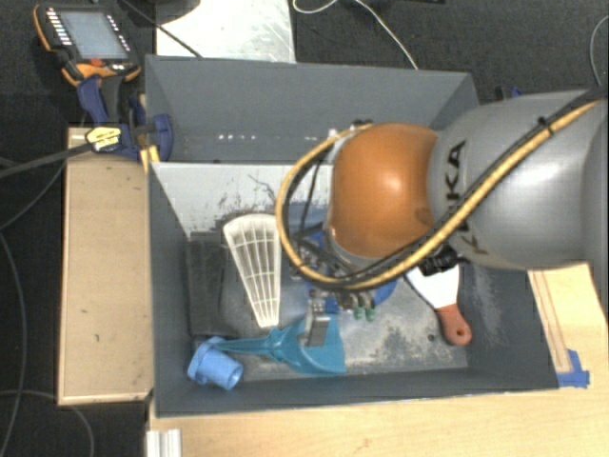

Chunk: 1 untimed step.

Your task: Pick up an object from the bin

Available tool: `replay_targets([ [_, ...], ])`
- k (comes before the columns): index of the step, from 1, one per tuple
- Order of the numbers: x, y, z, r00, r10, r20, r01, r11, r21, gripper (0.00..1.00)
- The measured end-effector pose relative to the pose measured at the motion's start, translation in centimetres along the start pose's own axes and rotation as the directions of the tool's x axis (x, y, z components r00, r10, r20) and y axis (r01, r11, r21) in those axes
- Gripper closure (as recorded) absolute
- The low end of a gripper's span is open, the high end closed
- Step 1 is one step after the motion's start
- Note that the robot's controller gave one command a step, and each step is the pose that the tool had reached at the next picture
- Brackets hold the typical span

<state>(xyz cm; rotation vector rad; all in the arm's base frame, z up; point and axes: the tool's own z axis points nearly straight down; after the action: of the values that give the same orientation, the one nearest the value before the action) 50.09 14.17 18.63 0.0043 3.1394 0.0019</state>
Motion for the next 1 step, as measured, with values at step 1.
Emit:
replay_targets([
  [1, 0.49, -1.71, 4.35, 1.000, 0.015, 0.000, -0.015, 1.000, -0.001, 0.00],
])
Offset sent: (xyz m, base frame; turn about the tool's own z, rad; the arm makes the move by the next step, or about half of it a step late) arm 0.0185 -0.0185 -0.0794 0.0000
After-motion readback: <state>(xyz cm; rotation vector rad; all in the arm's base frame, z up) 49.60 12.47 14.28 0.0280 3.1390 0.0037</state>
